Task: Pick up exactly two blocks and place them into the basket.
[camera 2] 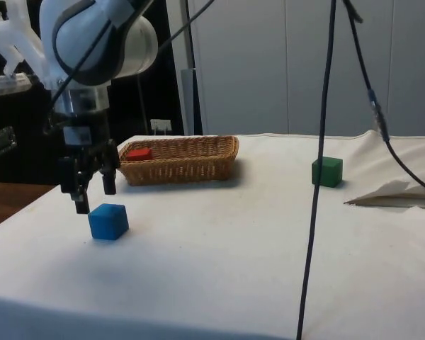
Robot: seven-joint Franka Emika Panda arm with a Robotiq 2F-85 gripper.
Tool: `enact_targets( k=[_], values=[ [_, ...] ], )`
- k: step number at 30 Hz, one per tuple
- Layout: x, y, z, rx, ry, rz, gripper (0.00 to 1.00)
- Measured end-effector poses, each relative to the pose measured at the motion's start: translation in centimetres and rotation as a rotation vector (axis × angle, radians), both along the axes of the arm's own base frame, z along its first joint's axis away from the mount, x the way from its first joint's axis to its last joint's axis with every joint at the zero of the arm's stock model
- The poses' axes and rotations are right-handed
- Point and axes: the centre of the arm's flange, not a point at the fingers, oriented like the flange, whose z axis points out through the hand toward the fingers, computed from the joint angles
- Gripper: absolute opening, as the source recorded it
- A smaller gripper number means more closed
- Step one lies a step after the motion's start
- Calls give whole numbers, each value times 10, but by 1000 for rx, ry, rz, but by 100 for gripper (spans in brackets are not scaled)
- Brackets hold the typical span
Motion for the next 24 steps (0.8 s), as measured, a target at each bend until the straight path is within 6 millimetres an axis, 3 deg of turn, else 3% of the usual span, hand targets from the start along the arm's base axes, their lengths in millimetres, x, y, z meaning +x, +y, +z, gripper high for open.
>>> enact_targets(
  k=[10,17,24],
  values=[
    [22,-18,-14,-21,11,24,100],
    [22,-31,-16,-47,31,40,100],
    [20,-28,-22,-53,46,52,100]
  ],
)
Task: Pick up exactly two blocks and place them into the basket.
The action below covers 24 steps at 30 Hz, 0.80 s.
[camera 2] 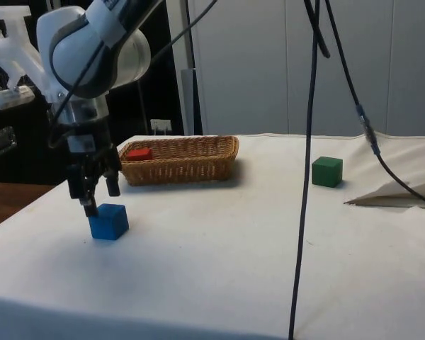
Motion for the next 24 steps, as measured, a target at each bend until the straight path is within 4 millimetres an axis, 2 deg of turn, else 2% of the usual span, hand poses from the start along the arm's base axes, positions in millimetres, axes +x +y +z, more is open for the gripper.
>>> enact_targets(
  k=[7,16,22,23,24],
  values=[
    [4,11,-5,11,-3,5,100],
    [2,15,-25,9,18,10,100],
    [0,17,-30,9,25,12,100],
    [0,17,-31,9,26,12,97],
    [0,18,-31,9,26,13,89]
  ],
)
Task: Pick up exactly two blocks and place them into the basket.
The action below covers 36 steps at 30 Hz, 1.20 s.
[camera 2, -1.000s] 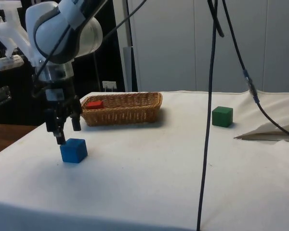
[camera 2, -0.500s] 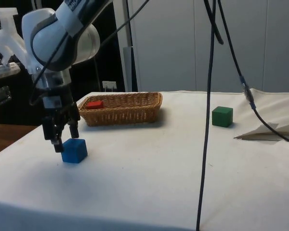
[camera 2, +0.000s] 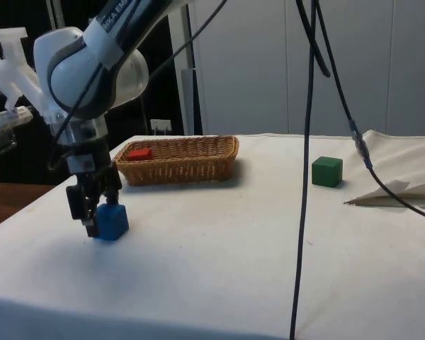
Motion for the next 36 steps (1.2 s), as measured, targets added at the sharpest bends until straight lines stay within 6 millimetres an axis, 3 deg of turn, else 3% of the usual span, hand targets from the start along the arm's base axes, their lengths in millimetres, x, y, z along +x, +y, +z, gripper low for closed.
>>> enact_targets(
  k=[2,3,4,8,9,21,28,36],
  values=[
    [0,0,-1,-1,1,1,69],
    [0,0,-1,-1,1,1,69],
    [0,0,-1,-1,1,1,45],
    [0,0,-1,-1,2,2,3],
    [0,0,-1,-1,2,1,0],
    [0,0,2,-2,2,3,1],
    [-10,-7,35,1,9,11,1],
    [-30,-18,58,-9,7,22,1]
  ],
)
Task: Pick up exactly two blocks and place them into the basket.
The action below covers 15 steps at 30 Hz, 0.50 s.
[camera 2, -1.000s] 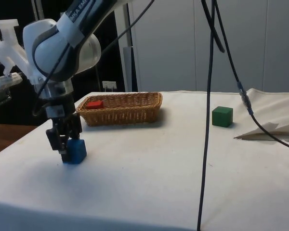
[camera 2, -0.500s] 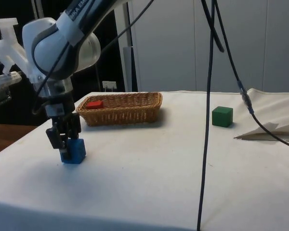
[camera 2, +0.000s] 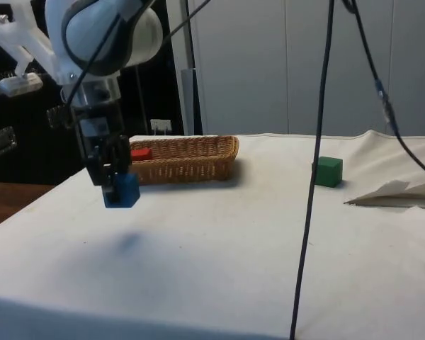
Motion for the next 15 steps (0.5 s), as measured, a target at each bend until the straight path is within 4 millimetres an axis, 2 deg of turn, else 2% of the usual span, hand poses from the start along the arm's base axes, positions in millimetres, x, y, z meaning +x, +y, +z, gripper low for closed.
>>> enact_targets(
  k=[1,4,15],
  values=[
    [-4,-4,7,-4,-4,4,1],
    [-5,-6,9,-7,-4,4,1],
    [-22,-30,39,-31,-20,17,1]
  ],
)
